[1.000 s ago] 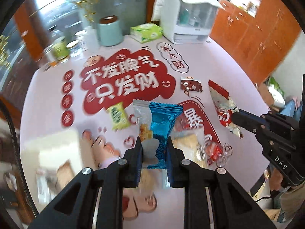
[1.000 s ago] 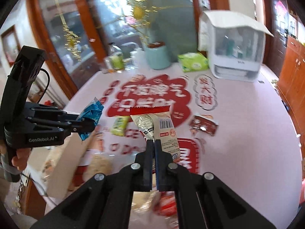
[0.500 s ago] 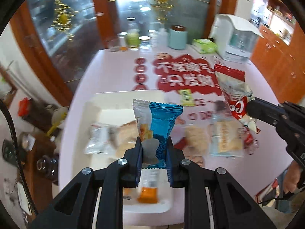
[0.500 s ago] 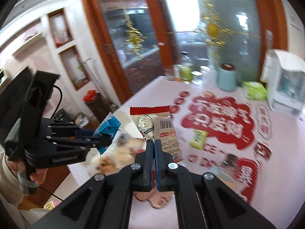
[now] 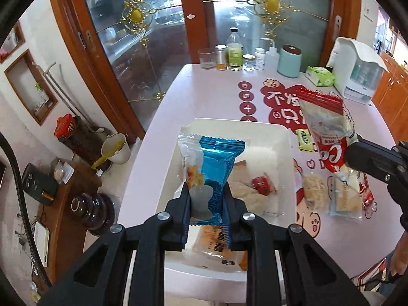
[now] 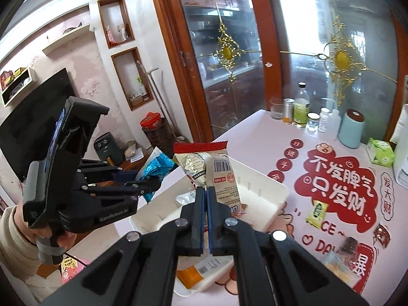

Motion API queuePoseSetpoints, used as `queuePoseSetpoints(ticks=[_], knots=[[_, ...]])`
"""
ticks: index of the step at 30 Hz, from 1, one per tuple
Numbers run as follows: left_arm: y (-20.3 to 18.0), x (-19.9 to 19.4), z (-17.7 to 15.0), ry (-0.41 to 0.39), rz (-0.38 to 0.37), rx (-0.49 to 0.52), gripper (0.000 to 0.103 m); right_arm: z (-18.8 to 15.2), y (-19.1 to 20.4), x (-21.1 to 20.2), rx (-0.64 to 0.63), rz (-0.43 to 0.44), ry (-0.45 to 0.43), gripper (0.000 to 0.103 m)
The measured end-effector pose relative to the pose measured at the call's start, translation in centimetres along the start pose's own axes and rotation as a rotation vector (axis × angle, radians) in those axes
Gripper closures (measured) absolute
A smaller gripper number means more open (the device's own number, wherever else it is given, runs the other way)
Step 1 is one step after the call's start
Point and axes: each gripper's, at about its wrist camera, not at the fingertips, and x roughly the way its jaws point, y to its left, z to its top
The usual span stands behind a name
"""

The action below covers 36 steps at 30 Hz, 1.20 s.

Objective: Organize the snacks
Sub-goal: 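Carry both held packets over the white tray and open both tools, then move both open tools back toward the green packet and red-wrapped packet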

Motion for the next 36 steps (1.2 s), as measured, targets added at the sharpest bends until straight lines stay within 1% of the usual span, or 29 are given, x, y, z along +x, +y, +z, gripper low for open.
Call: queuePoseSetpoints(ticks=[4,5,7,8,9,10,11,12,13,14,15,16,19,24,28,36], knots=[[0.5,0.9,-0.1,0.007,0.017,-0.004,0.083,0.5,0.6,1.8,-0.008,-0.005,0.025,0.101],[0.5,1.1,-0.2,0.005,0.025,-0.004,0.080,0.6,0.7,2.4,-0.009,-0.010,0.034,0.100],[0.4,1.3,-0.3,0.004,0.030,-0.001,0.053,0.6,0.9,3.4,-0.010,-0.026,0.056,0.099],[0.3,1.3,-0.4,0.001,0.036,-0.006,0.025,0.6,0.9,3.7,-0.010,-0.038,0.064,0.099],[0.3,1.2,-0.6,-0.013,0.046,-0.012,0.007,0.5,0.9,4.0,-0.014,-0.048,0.075,0.098],[0.3,1.0,-0.7,-0.027,0.053,-0.013,0.006,0.3,1.0,4.3,-0.018,-0.058,0.088,0.094],[0.2,0.9,-0.8,-0.039,0.064,-0.009,0.006,0.2,1.1,4.3,-0.020,-0.063,0.093,0.086],[0.1,0.9,-0.9,-0.042,0.074,-0.001,0.006,0.0,1.2,4.3,-0.024,-0.071,0.096,0.080],[-0.1,0.9,-0.9,-0.038,0.084,0.009,0.006,-0.1,1.2,4.3,-0.027,-0.079,0.094,0.067],[-0.2,1.0,-0.9,-0.035,0.090,0.012,0.006,-0.3,1.3,4.1,-0.031,-0.096,0.085,0.058],[-0.2,1.0,-1.0,-0.034,0.092,0.014,0.006,-0.4,1.2,3.9,-0.034,-0.107,0.079,0.055],[-0.4,1.0,-1.1,-0.031,0.092,0.016,0.006,-0.4,1.2,3.7,-0.036,-0.115,0.075,0.054],[-0.7,1.0,-1.2,-0.024,0.080,0.016,0.006,-0.7,1.1,3.1,-0.039,-0.134,0.066,0.053],[-2.0,1.0,-1.2,-0.019,0.069,0.043,0.006,-1.4,0.2,2.3,-0.008,-0.157,0.072,0.051],[-3.7,0.8,-0.9,-0.031,0.066,0.083,0.006,-2.2,-1.0,1.7,0.032,-0.177,0.080,0.050],[-8.4,1.0,-0.1,-0.027,0.027,0.161,0.006,-4.4,-4.5,-0.4,0.125,-0.234,0.092,0.050]])
